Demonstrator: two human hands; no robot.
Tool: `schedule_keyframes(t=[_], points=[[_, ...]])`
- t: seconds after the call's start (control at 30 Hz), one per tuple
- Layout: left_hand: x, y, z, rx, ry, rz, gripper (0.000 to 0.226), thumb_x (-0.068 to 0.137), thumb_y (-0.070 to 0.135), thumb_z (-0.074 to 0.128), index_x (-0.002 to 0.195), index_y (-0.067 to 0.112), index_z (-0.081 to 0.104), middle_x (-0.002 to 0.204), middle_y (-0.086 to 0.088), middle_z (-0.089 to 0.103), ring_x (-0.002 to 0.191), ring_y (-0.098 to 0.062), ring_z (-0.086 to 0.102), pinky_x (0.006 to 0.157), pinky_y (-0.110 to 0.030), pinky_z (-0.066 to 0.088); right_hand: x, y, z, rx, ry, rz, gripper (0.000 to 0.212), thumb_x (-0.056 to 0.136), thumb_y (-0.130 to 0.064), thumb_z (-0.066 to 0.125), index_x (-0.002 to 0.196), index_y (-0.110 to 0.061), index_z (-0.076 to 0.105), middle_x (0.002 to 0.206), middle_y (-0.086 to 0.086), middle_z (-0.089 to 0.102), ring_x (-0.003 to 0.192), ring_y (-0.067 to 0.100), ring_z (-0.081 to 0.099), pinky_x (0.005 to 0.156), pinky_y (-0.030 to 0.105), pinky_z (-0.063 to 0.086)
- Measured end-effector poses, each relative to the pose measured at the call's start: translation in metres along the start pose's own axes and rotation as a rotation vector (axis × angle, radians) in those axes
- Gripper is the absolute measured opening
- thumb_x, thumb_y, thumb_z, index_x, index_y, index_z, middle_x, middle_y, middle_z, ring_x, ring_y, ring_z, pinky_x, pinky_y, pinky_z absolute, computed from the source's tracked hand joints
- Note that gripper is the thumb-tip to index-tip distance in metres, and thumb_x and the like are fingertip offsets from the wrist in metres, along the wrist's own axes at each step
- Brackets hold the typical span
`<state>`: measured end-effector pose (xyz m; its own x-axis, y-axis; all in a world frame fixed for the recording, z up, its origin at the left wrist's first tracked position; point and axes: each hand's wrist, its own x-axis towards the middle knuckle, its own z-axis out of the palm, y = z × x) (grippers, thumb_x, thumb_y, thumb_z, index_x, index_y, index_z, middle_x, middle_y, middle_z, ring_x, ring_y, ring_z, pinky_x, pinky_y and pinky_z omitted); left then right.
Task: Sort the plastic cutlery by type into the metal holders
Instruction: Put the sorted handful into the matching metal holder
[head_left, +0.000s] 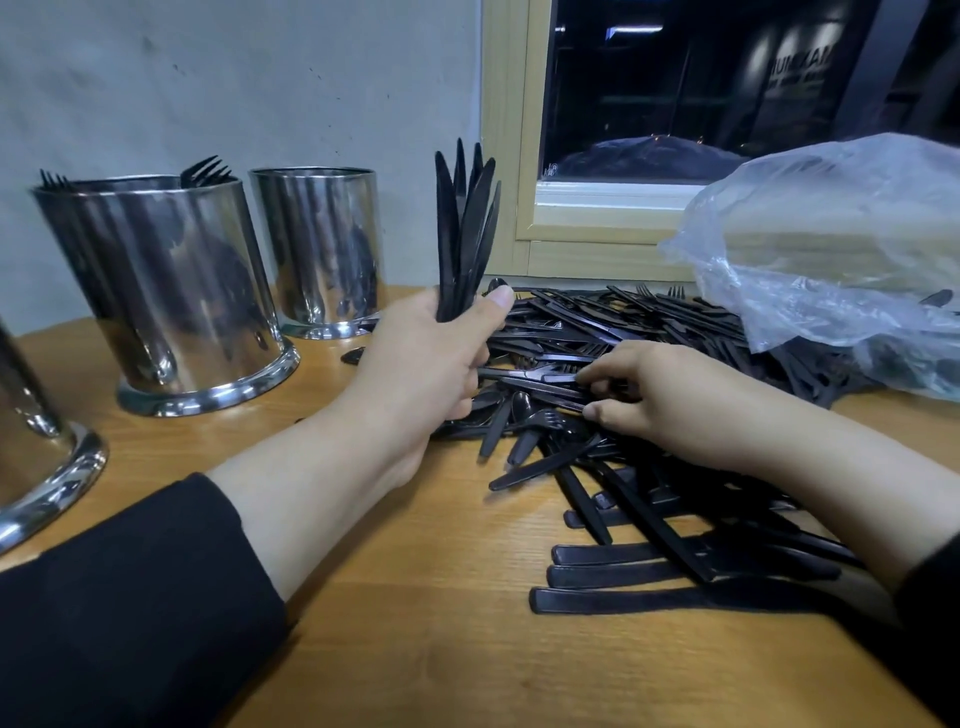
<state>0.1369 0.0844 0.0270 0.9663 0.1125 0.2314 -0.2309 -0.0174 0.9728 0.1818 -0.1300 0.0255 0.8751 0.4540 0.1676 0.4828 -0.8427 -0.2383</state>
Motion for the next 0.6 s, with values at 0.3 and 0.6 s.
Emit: schedule_keyframes(t=[0.3,0.6], points=[[-0.0007,-0.0021,0.0013,0.049,-0.002,-0.006,0.027,0.1,0.04,0.061,0.091,0.014,0.06,0.054,0.012,0.038,0.044,-0.009,0.029,0.043,-0.023,0.026,-0.0006,-0.0021,0.0019,0.053,0.0,0.05,0.017,0.092,-0.037,0.067,0.107,-0.03,0.071,0.085,-0.017,0.063,0.079,-0.002,0.059,0.07,0.02,0.045],[-0.0022,-0.0018,0.0011,0.071,-0.004,-0.009,0.027,0.1,0.039,0.061,0.091,0.014,0.06,0.053,0.012,0.038,0.045,-0.009,0.029,0.044,-0.023,0.027,-0.0019,-0.0038,0.0006,0.059,0.011,0.01,0.031,0.093,-0.031,0.069,0.123,-0.026,0.069,0.097,-0.014,0.067,0.091,0.006,0.061,0.081,0.014,0.04]])
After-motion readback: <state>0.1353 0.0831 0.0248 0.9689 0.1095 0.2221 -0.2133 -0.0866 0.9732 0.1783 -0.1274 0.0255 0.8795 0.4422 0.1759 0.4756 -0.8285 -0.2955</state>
